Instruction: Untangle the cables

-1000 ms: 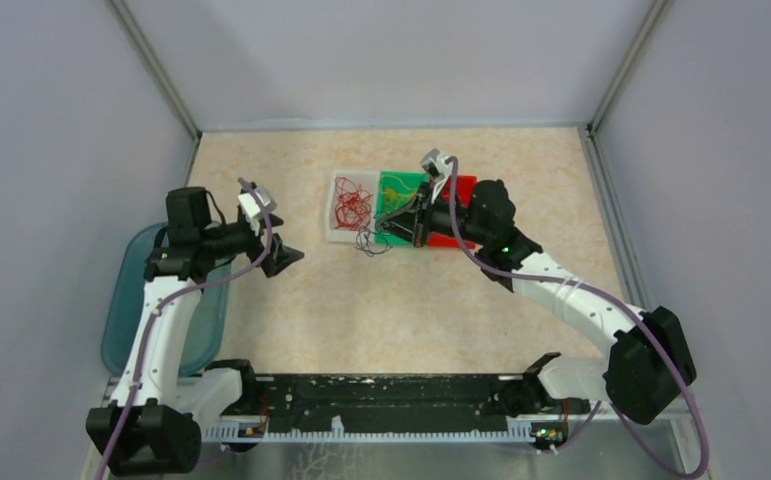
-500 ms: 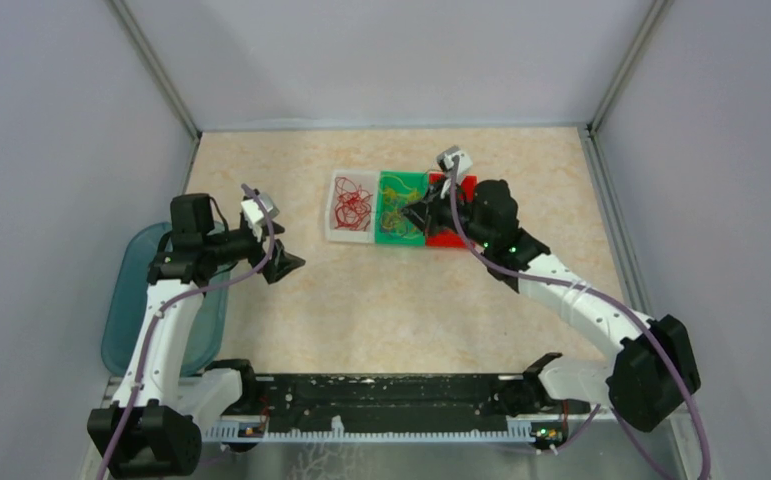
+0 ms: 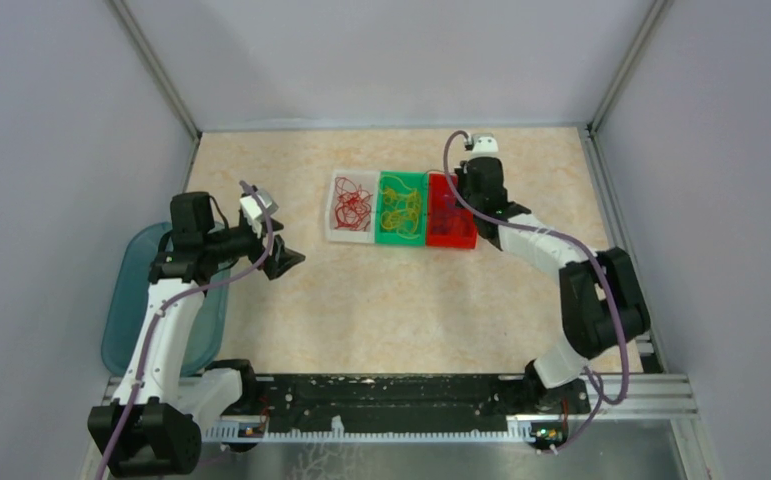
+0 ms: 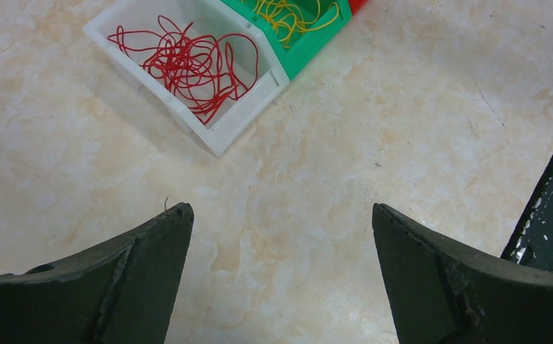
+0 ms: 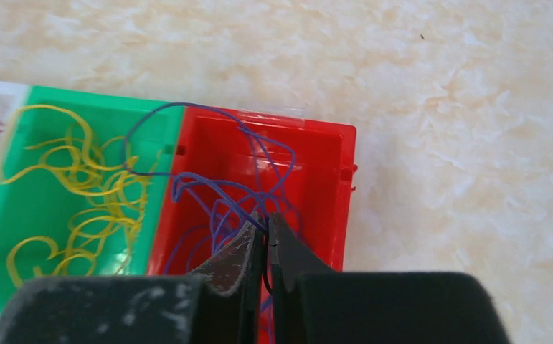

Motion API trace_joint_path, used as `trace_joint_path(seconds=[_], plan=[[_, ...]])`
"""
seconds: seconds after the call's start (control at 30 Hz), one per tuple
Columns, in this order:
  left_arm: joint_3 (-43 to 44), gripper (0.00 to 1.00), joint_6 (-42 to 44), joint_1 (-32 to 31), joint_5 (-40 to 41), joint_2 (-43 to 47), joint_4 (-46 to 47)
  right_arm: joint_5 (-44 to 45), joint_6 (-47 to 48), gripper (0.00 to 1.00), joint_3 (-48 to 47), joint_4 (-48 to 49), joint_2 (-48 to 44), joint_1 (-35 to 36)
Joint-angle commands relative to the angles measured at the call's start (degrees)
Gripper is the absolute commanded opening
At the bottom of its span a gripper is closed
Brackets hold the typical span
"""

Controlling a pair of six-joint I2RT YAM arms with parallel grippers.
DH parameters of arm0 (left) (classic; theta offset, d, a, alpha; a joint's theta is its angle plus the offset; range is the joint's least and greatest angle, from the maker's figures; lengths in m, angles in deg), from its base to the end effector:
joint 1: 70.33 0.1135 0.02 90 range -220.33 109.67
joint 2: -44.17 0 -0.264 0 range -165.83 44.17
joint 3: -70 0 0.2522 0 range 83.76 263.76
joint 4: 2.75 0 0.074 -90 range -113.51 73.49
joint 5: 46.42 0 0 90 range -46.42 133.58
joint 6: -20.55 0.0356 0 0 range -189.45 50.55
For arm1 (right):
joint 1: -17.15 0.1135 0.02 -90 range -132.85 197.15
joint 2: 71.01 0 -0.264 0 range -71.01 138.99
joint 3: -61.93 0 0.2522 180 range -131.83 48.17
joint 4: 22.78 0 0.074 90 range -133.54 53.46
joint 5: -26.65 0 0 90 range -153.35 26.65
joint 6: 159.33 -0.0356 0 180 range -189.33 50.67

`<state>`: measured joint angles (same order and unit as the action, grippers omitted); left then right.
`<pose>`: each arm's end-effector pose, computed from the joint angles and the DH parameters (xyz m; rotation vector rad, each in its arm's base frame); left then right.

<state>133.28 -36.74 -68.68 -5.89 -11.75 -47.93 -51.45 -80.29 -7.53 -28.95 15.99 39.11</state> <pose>0.1996 -0.0213 0.3049 0.9600 1.7873 -0.5848 0.3239 0.1227 0.2574 -0.0555 1.9782 0.1680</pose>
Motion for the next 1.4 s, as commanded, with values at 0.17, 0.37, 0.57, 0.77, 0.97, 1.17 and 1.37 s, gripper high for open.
trace_joint_path(seconds=[0.17,0.37,0.57,0.77,0.97,1.17,1.37], plan=[[-0.81,1.0,-1.34,0.16,1.48,-0.04,1.95,8.16,3.62,0.45,-6.9,-0.16,5.9,-0.25],[-1.13,1.0,-2.1,0.23,2.16,-1.72,3.21,7.61,4.67,0.52,-7.29,-3.4,0.12,-0.24],[-2.77,1.0,-3.49,0.21,2.78,-1.44,6.22,6.65,3.19,0.74,-3.0,-4.54,-8.29,-0.25],[-9.26,1.0,-5.76,0.2,4.29,-0.95,13.29,12.99,-1.3,0.99,6.9,-4.15,-16.59,-0.64],[-23.27,1.0,-11.47,0.24,9.07,-1.25,32.2,24.3,-10.5,0.99,23.34,5.61,-24.23,-6.57],[-31.41,1.0,-18.93,0.87,15.25,-4.02,56.21,32.94,-7.61,0.98,34.82,17.15,-26.89,-8.06],[-35.03,1.0,-23.29,1.41,18.91,-12.76,72.56,35.71,-6.18,0.98,40.45,25.75,-24.78,-9.96]])
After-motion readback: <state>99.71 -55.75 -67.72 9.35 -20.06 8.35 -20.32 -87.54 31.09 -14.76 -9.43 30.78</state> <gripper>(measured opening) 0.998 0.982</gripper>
